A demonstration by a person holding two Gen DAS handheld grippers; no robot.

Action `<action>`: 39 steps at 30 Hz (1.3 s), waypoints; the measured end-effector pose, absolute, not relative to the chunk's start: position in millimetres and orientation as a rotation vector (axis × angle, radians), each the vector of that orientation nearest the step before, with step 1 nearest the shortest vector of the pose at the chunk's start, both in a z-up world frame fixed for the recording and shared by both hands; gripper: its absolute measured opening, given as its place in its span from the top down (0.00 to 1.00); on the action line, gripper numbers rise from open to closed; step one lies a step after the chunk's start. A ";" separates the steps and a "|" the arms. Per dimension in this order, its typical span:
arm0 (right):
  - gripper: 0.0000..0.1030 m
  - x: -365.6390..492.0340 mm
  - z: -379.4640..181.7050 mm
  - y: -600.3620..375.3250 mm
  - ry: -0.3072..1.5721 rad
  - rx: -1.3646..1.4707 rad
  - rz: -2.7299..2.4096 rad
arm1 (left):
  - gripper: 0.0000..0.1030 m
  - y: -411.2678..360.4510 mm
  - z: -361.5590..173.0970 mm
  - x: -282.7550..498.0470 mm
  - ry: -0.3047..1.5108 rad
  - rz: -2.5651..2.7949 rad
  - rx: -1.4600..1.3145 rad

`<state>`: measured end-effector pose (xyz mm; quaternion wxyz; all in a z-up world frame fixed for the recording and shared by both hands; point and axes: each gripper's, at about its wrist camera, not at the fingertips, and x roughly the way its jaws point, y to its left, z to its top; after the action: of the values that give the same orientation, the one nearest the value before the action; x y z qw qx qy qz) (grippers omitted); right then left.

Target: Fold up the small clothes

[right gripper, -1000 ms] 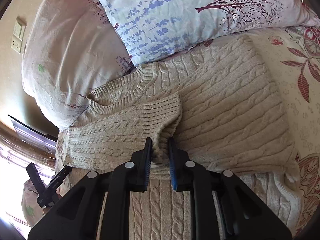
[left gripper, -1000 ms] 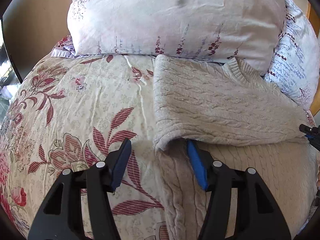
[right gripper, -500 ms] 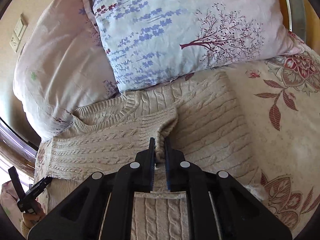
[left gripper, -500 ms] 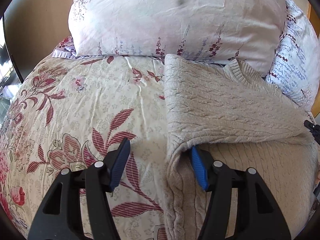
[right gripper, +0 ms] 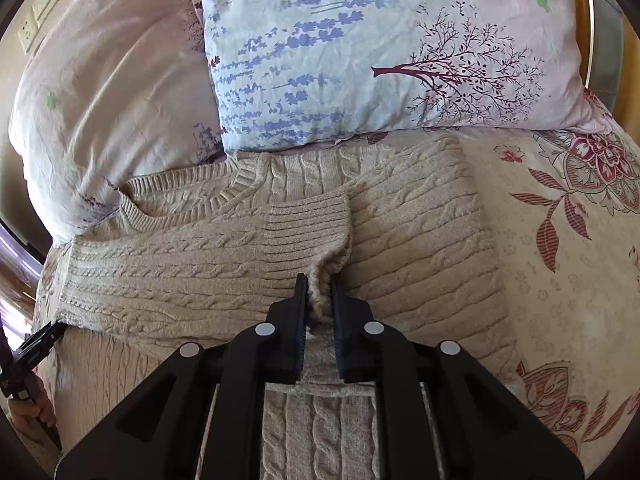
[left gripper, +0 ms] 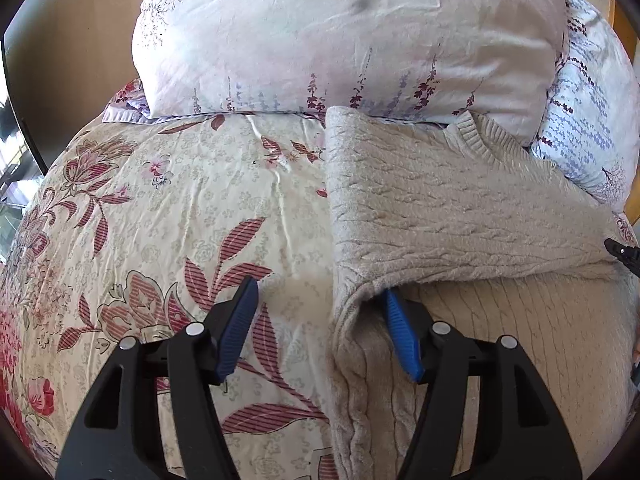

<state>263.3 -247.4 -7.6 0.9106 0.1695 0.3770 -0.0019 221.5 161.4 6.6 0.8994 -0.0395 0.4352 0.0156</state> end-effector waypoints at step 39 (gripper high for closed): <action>0.72 17.9 -75.0 -306.9 0.785 0.850 0.481 | 0.66 174.3 -13.9 8.8 0.902 -0.512 -0.623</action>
<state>17.9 -306.9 -75.0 0.8101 0.3977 0.3673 0.2249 8.8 174.3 -13.9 0.8225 -0.2929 0.4239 -0.2408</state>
